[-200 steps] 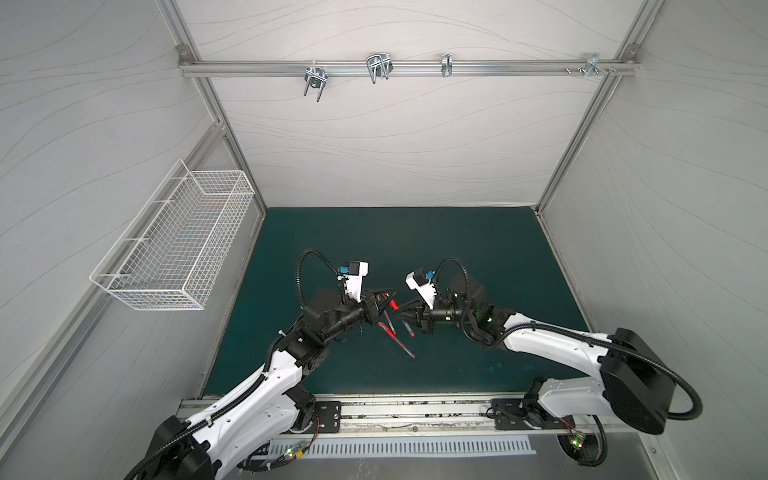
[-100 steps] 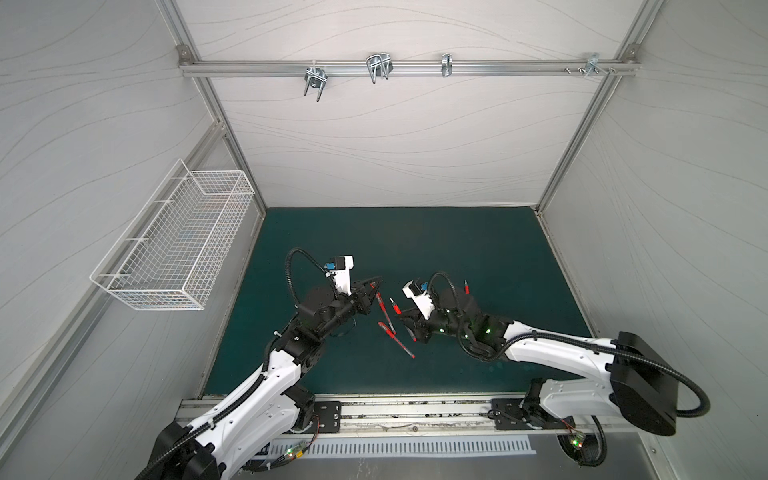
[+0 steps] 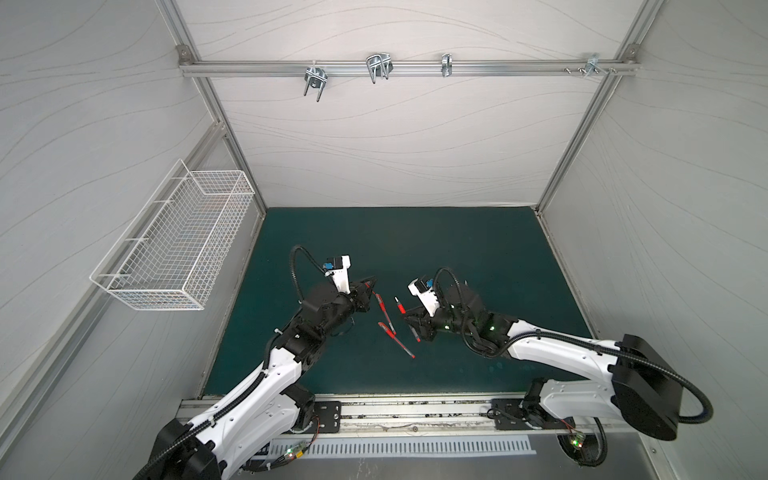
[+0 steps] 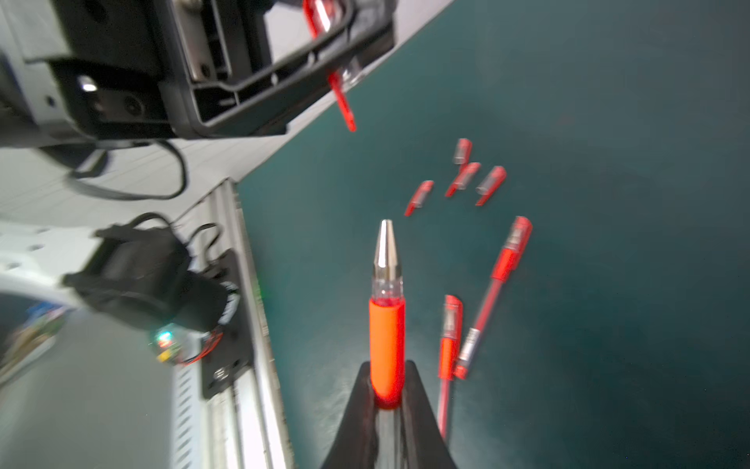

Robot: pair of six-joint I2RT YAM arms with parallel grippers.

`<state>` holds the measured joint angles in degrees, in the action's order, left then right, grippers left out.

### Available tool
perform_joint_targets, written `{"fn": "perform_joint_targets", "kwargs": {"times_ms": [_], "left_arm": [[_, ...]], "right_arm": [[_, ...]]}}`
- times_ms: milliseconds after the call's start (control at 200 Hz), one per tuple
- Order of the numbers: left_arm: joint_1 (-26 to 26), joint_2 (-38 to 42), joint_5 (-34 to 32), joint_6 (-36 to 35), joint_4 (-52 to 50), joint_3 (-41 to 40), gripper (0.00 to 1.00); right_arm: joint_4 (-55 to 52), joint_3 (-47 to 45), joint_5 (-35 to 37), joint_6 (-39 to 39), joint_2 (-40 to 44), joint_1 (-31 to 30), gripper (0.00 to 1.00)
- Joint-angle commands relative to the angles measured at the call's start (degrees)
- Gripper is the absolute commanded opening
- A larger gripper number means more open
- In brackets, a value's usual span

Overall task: Remove pen caps from pens
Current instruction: Place the pen cap at the middle-left of the table.

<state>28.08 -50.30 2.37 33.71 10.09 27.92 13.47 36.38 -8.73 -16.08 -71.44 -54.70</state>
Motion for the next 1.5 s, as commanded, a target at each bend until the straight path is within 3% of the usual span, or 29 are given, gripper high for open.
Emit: {"fn": "perform_joint_targets", "kwargs": {"times_ms": [0, 105, 270, 515, 690, 1025, 1295, 1415, 1495], "left_arm": [[-0.8, -3.6, -12.8, 0.9, -10.6, 5.2, 0.0], [-2.1, -8.0, -14.4, 1.4, -13.6, 7.3, 0.0], [-6.3, -14.3, -14.3, 2.8, -16.3, 8.9, 0.0], [-12.9, -22.6, -15.4, 4.6, -19.6, 10.7, 0.0], [-17.3, -28.1, -12.6, 6.1, -19.6, 10.9, 0.0], [-23.6, -39.2, -9.0, 7.4, -20.6, 13.5, 0.0], [-24.3, -41.7, -7.8, 7.1, -20.5, 14.5, 0.0], [-24.3, -41.4, -8.0, 7.1, -20.8, 14.5, 0.16], [-24.3, -41.2, -8.3, 7.2, -21.1, 14.5, 0.23]], "right_arm": [[-6.5, 1.8, 13.5, -0.6, 1.5, 1.7, 0.0], [-11.0, 2.5, 18.3, -3.8, 1.5, 5.9, 0.0], [-17.1, 2.1, 21.2, -8.5, 2.1, 17.5, 0.0], [-17.7, -0.6, 17.5, -13.1, 2.2, 31.0, 0.0], [-17.2, -2.3, 14.2, -15.3, 0.3, 37.4, 0.0], [-17.0, -0.8, 11.2, -15.6, -8.2, 39.9, 0.0], [-17.0, 1.2, 9.3, -15.1, -14.2, 40.0, 0.0], [-17.2, 1.6, 10.1, -15.3, -15.6, 40.0, 0.04], [-17.5, 1.7, 10.7, -15.6, -15.7, 40.1, 0.2]]}}
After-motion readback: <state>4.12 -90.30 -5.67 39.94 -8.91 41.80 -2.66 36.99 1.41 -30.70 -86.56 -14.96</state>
